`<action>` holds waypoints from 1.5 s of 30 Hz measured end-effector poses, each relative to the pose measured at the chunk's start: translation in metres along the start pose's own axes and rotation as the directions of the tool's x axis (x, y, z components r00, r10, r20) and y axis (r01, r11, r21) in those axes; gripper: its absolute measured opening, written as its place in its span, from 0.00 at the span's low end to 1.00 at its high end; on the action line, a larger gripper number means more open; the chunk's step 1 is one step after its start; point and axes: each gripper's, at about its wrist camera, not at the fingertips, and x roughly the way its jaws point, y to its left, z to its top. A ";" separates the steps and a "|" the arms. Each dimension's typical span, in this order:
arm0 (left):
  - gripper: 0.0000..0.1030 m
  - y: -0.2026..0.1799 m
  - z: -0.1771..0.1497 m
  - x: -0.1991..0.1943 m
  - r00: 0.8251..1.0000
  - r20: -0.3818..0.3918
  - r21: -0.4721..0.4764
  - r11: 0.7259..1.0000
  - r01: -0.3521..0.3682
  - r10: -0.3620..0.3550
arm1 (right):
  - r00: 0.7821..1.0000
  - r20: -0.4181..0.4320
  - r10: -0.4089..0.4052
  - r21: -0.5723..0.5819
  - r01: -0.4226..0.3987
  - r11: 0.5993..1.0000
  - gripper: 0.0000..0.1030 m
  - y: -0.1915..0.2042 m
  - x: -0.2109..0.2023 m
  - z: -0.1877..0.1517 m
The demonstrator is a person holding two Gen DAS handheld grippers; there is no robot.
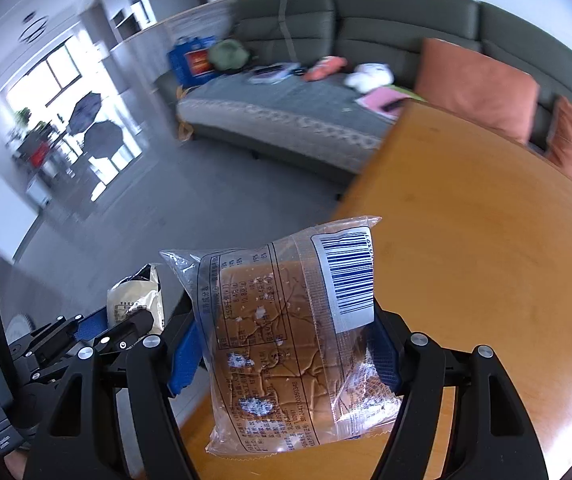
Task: Collect trash
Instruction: 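Carry both packets over the black bin and open both tools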
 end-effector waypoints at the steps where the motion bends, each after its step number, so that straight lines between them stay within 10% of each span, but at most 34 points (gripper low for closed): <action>1: 0.35 0.009 0.000 -0.001 1.000 0.001 -0.017 1.000 -0.010 0.010 | 1.000 -0.006 0.012 -0.017 -0.012 1.000 0.69 0.012 0.005 0.002; 21: 0.37 0.160 -0.004 0.001 0.985 -0.050 -0.243 0.954 -0.174 0.167 | 0.967 -0.172 0.191 -0.170 -0.220 0.961 0.71 0.180 0.105 0.041; 24: 0.62 0.173 0.007 0.005 0.974 -0.053 -0.259 0.939 -0.227 0.221 | 0.962 -0.187 0.197 -0.159 -0.228 0.961 0.78 0.198 0.119 0.059; 25: 0.94 0.177 0.009 0.003 0.969 -0.045 -0.259 0.934 -0.248 0.245 | 0.963 -0.195 0.187 -0.167 -0.221 0.961 0.78 0.204 0.124 0.063; 45: 0.94 0.190 0.015 -0.006 0.957 -0.034 -0.283 0.916 -0.286 0.289 | 0.972 -0.136 0.194 -0.209 -0.220 0.953 0.78 0.198 0.096 0.063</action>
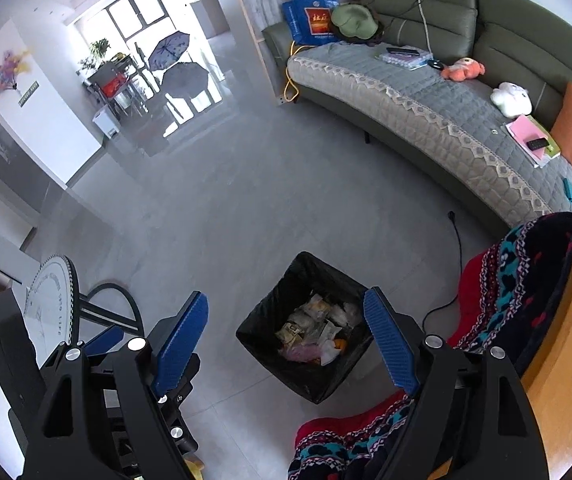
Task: Collect trash
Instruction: 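Carry both packets over the black bin and open both tools, then move both open tools back over the empty table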
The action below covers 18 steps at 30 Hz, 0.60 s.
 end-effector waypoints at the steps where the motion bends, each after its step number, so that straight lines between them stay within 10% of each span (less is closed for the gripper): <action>1: 0.94 -0.004 0.000 -0.004 1.000 0.007 0.007 1.000 0.006 -0.006 | 1.000 0.007 -0.003 0.005 0.003 1.000 0.78 -0.002 -0.004 -0.002; 18: 0.94 -0.094 -0.033 -0.049 0.985 0.022 0.167 0.972 0.167 -0.173 | 0.986 0.108 -0.130 0.200 0.106 0.974 0.81 -0.091 -0.110 -0.079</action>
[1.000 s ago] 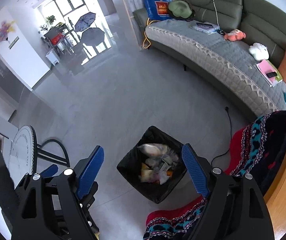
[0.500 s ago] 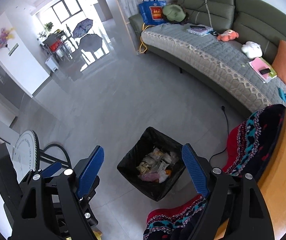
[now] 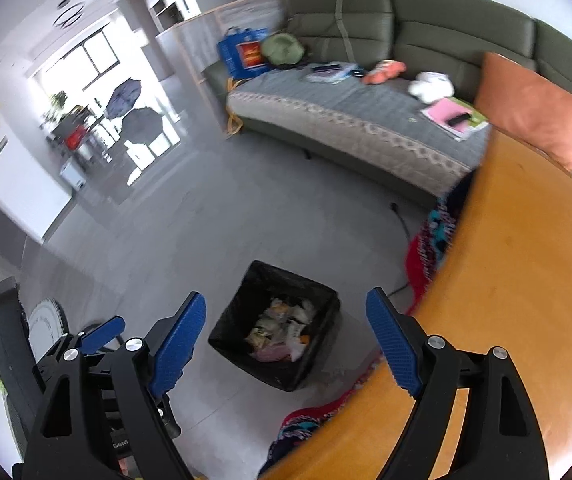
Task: Collect trash
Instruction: 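Move both open tools back over the empty table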
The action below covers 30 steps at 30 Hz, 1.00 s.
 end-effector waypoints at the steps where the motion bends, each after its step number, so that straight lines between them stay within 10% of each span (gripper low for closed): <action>1: 0.94 -0.009 -0.002 0.000 1.000 -0.002 0.009 1.000 0.008 -0.008 | 1.000 0.004 -0.012 0.008 0.012 1.000 0.81 -0.009 -0.004 -0.004; 15: 0.94 -0.150 -0.035 0.002 0.987 -0.044 0.216 0.963 0.162 -0.156 | 0.989 0.027 -0.146 0.201 0.138 0.970 0.81 -0.137 -0.071 -0.074; 30: 0.94 -0.281 -0.096 0.006 0.960 -0.125 0.420 0.863 0.280 -0.251 | 0.951 0.021 -0.308 0.386 0.276 0.880 0.81 -0.250 -0.136 -0.173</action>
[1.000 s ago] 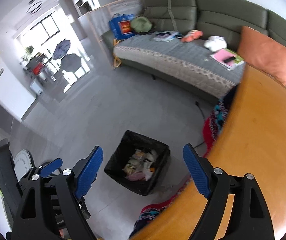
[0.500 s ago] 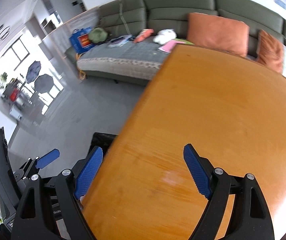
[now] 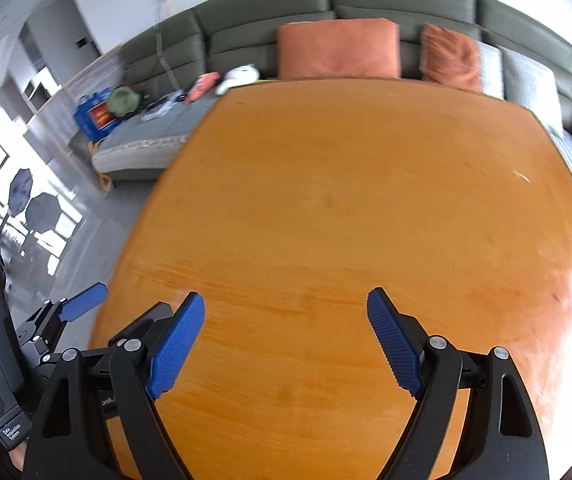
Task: Collect trash
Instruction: 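Move both open tools back over the empty table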
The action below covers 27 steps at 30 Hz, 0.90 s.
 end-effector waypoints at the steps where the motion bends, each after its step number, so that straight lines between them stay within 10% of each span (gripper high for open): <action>1: 0.94 -0.007 -0.001 0.002 1.000 -0.003 0.013 1.000 0.003 -0.003 | 1.000 0.003 -0.013 0.016 0.013 1.000 0.81 -0.009 0.000 -0.004; 14: 0.94 -0.071 -0.024 0.047 1.000 -0.023 0.110 0.994 0.012 -0.010 | 0.992 -0.011 -0.123 0.121 0.123 0.985 0.81 -0.105 0.017 -0.062; 27: 0.94 -0.089 -0.036 0.070 0.999 -0.011 0.149 0.988 -0.035 0.037 | 0.976 0.017 -0.219 0.076 0.217 0.973 0.82 -0.111 0.033 -0.079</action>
